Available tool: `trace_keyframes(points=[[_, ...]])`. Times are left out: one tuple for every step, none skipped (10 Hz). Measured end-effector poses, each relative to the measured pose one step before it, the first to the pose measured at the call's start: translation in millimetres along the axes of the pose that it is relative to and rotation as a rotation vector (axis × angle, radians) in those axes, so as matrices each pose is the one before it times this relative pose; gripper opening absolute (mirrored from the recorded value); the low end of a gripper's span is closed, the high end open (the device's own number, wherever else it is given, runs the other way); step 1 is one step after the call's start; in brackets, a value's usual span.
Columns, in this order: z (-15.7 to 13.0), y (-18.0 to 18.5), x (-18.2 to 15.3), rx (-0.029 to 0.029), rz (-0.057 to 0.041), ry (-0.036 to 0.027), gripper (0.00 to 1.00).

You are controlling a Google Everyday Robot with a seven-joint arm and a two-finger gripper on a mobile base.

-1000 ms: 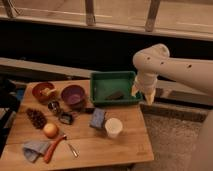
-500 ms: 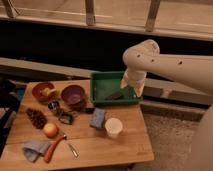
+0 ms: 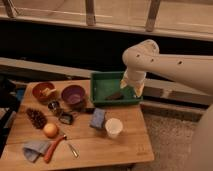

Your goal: Wipe tray with eraser

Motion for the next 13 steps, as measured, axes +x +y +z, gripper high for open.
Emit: trace_keyframes(points=[[5.02, 3.48, -1.96, -0.00825, 0.01451, -0.00439, 0.65], [6.17, 11.68, 2.58, -0.01385, -0.00137, -0.00243, 0.65], [6.75, 10.78, 1.07, -0.01322, -0.00032, -0.00225, 0.65], [8.85, 9.51, -1.51, -0.01507, 0.00542, -0.00623, 0.65], [5.98, 5.98, -1.67, -0.01087, 0.00334, -0.00349, 0.65], [8.80, 11.34, 0.07, -0.01615, -0.00267, -0.00015, 0.65], [7.57, 9.23, 0.46, -0.01505, -0.00206, 0.00611, 0.65], [8.73, 9.71, -2.18, -0.01729, -0.00722, 0.00747, 0.65], [4.99, 7.33, -1.81, -0.01297, -0.00648, 0.00644, 0.65], [3.83, 8.49, -0.64, -0.00622, -0.01704, 0.00620, 0.65], [0.81, 3.34, 1.14, -0.00384, -0.00267, 0.00463, 0.65], [-0.16, -1.14, -0.87, 0.00108, 0.00042, -0.00160, 0.65], [-0.32, -1.92, -1.18, 0.00120, 0.00221, -0.00145, 0.65]])
